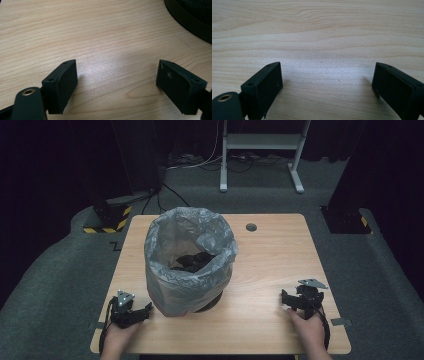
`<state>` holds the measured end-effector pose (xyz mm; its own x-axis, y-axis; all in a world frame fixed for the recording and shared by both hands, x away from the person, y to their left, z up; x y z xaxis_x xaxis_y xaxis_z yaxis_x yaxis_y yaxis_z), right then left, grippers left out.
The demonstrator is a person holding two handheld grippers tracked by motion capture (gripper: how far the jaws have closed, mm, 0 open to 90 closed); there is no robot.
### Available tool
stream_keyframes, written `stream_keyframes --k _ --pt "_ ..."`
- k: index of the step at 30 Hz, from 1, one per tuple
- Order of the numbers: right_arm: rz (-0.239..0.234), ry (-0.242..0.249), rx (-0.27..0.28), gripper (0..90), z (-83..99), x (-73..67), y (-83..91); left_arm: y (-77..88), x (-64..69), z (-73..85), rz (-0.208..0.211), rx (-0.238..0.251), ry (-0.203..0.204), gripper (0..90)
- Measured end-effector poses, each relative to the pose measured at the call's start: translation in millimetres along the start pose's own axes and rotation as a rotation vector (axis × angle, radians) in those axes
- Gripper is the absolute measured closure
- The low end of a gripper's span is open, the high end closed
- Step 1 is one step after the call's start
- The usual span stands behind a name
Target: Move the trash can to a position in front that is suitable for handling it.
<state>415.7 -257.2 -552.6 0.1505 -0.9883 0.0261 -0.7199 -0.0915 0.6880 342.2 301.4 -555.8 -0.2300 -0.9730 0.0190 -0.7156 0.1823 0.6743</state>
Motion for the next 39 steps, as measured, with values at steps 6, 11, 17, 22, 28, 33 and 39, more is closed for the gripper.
stream_keyframes --k 6,11,17,22,28,33,39 --pt "0.001 0.0 0.0 9.2 0.0 0.0 0.0 -0.3 0.2 -0.2 -0.001 -0.001 0.0 16.9" --pt "0.001 0.0 0.0 9.2 0.0 0.0 0.0 -0.5 0.7 -0.4 -0.004 -0.004 0.004 16.3" --pt "0.001 -0.003 -0.001 9.2 0.0 -0.2 0.0 -1.4 0.6 -1.1 0.0 -0.007 0.007 14.2" --pt "0.005 0.0 0.002 10.8 0.0 -0.6 0.4 -1.5 -0.1 -1.8 -0.007 -0.005 0.012 14.7" --pt "0.002 0.037 0.047 12.2 -4.5 -5.0 6.9 1.2 0.6 -5.5 -0.004 0.016 0.005 14.9" --pt "-0.03 0.076 0.112 11.6 -15.0 -15.7 20.2 9.3 0.5 -17.5 -0.003 0.077 -0.003 14.6" --pt "-0.056 0.145 0.208 11.6 -25.9 -29.5 35.4 27.0 -3.2 -39.3 -0.004 0.212 0.009 14.6"
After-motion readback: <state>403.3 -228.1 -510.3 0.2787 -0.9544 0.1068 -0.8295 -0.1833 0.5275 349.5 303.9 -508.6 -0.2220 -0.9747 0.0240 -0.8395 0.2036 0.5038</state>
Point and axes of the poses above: each handheld gripper's, and its own axes: y roughly backward along the jaws, z roughly out of its underside, x roughly to its right, the point moved 4 cm from there along -y, roughly forward along the jaws, and after that the axes turned 1 degree about z, right-handed, at the moved point
